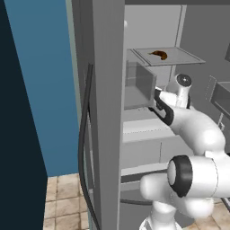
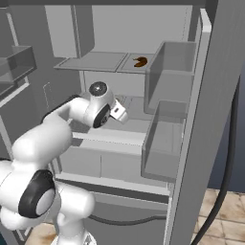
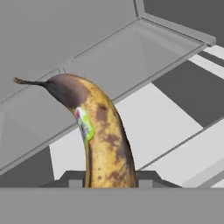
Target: Pick up both bananas from the fridge and place them inside the tupperware on the counter.
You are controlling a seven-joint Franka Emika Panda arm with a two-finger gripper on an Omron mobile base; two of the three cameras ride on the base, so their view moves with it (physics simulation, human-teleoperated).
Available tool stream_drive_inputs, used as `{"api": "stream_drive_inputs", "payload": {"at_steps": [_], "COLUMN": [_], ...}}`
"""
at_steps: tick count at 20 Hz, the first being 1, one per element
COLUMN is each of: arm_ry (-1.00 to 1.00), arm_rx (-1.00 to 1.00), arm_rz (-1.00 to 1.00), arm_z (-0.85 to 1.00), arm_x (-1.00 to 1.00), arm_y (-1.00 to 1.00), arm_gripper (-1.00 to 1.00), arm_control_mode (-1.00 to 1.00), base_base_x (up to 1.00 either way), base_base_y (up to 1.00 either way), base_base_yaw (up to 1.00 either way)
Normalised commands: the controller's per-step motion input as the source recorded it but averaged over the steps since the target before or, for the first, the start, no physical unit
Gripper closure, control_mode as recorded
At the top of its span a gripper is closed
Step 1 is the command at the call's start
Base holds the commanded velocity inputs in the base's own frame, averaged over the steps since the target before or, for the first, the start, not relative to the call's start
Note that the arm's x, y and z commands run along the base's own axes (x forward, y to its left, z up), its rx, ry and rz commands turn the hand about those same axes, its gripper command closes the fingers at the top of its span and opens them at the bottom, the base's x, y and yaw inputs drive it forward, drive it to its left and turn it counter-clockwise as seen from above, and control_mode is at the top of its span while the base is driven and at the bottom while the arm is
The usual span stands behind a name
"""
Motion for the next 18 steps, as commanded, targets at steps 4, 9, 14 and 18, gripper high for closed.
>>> {"api": "stream_drive_inputs", "payload": {"at_steps": [4,9,14,18], "arm_ry": [0.02,0.0,0.0,0.0], "arm_rx": [0.0,0.0,0.0,0.0], "arm_rz": [-0.01,-0.01,0.0,0.0], "arm_z": [0.26,0.29,0.57,0.47], "arm_x": [-0.78,-0.92,-0.72,-0.76], "arm_y": [0.0,0.0,0.0,0.0], "arm_gripper": [1.0,1.0,1.0,1.0], "arm_control_mode": [-1.0,-1.0,-1.0,-1.0], "base_base_x": [0.0,0.0,0.0,0.0], "base_base_y": [0.0,0.0,0.0,0.0], "base_base_yaw": [0.0,0.0,0.0,0.0]}}
